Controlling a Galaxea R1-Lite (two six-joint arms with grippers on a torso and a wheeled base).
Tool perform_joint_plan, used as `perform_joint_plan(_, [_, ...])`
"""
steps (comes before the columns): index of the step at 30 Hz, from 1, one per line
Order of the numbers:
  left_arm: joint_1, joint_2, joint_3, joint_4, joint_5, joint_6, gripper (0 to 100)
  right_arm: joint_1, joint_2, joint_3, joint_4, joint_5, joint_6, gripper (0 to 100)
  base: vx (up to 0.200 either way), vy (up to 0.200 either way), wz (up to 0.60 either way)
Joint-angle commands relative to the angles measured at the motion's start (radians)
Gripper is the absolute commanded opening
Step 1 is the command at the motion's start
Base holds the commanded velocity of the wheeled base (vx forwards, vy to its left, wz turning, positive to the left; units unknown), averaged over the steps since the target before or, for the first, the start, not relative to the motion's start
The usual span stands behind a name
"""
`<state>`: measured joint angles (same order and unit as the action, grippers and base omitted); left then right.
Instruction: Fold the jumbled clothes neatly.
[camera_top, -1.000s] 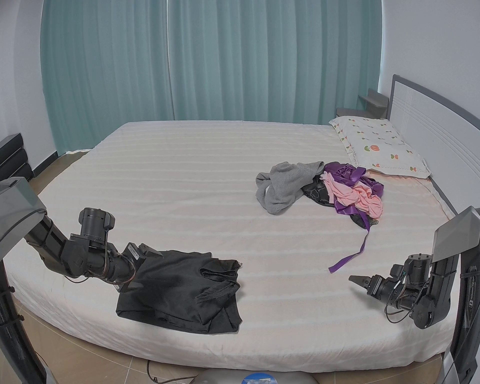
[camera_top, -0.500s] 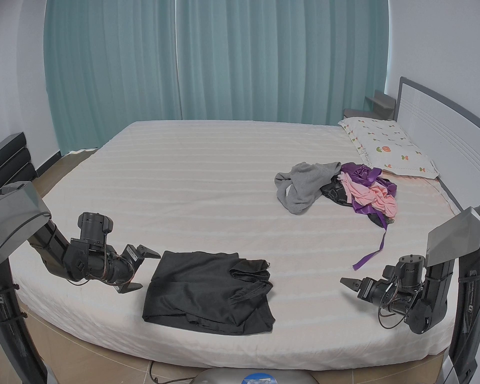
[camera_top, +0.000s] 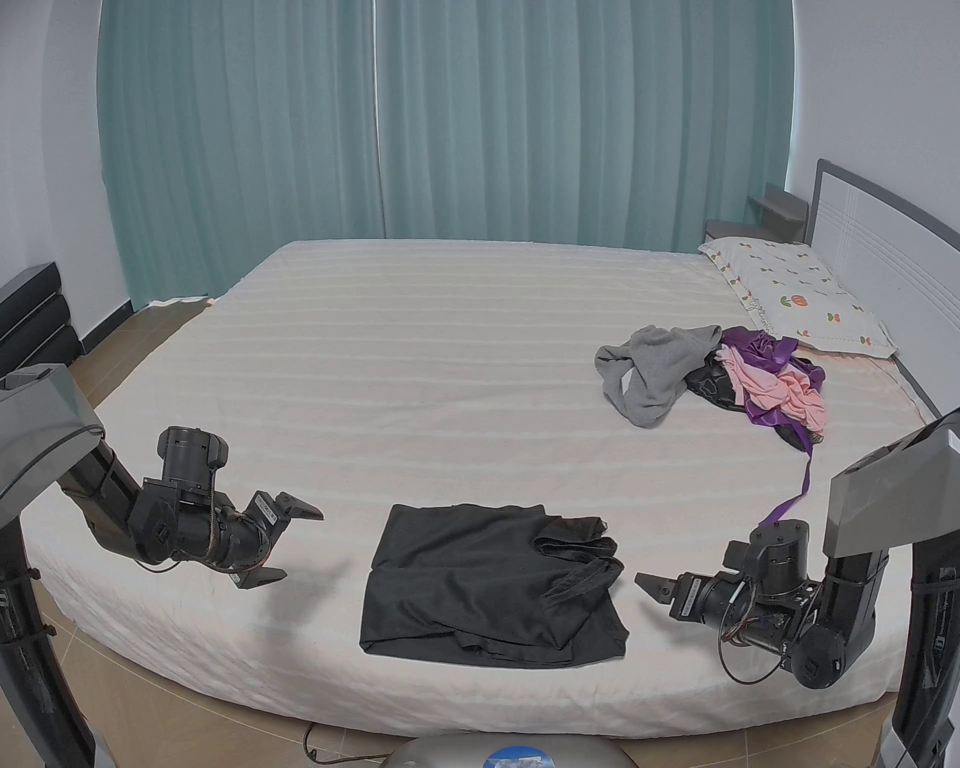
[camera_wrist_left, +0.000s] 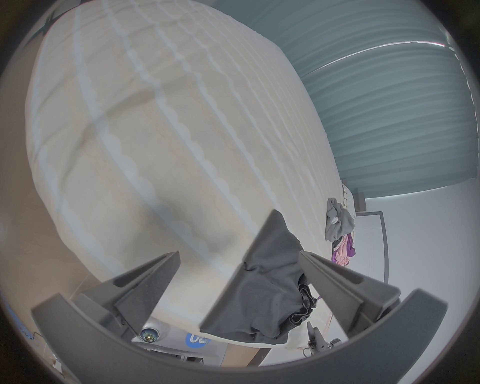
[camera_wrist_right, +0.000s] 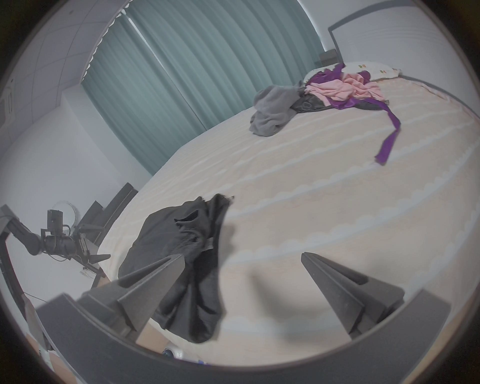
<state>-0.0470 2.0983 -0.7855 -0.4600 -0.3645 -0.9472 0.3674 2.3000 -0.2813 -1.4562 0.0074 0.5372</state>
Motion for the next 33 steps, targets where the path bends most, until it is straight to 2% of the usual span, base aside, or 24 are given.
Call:
perform_joint_plan(1, [-0.002, 0.003, 0.000, 0.000, 0.001, 0.004, 100, 0.080, -0.031, -0.068, 0.068, -0.078, -0.006, 100, 0.000, 0.000, 0.00])
perform_joint_plan(5, [-0.002, 0.008, 0.000, 0.000, 0.002, 0.007, 100, 0.145, -0.057, -0.099, 0.163, -0.104, -0.010, 100, 0.000, 0.000, 0.00])
perform_joint_plan(9, [-0.002, 0.008, 0.002, 0.000, 0.004, 0.008, 100, 0.151, -0.062, -0.151, 0.266, -0.144, -0.014, 100, 0.000, 0.000, 0.00])
perform_joint_plan(11, [-0.004, 0.009, 0.002, 0.000, 0.004, 0.010, 100, 0.153, -0.051, -0.159, 0.272, -0.164, -0.036, 100, 0.000, 0.000, 0.00])
perform_joint_plan(15, [-0.004, 0.009, 0.002, 0.000, 0.004, 0.010, 100, 0.154, -0.027, -0.168, 0.278, -0.164, -0.063, 100, 0.000, 0.000, 0.00])
perform_joint_plan(26, [-0.005, 0.009, 0.002, 0.000, 0.004, 0.010, 100, 0.225, -0.033, -0.231, 0.373, -0.190, -0.082, 100, 0.000, 0.000, 0.00])
perform_joint_plan(33, [-0.005, 0.009, 0.002, 0.001, 0.004, 0.013, 100, 0.240, -0.033, -0.305, 0.520, -0.213, -0.089, 100, 0.000, 0.000, 0.00])
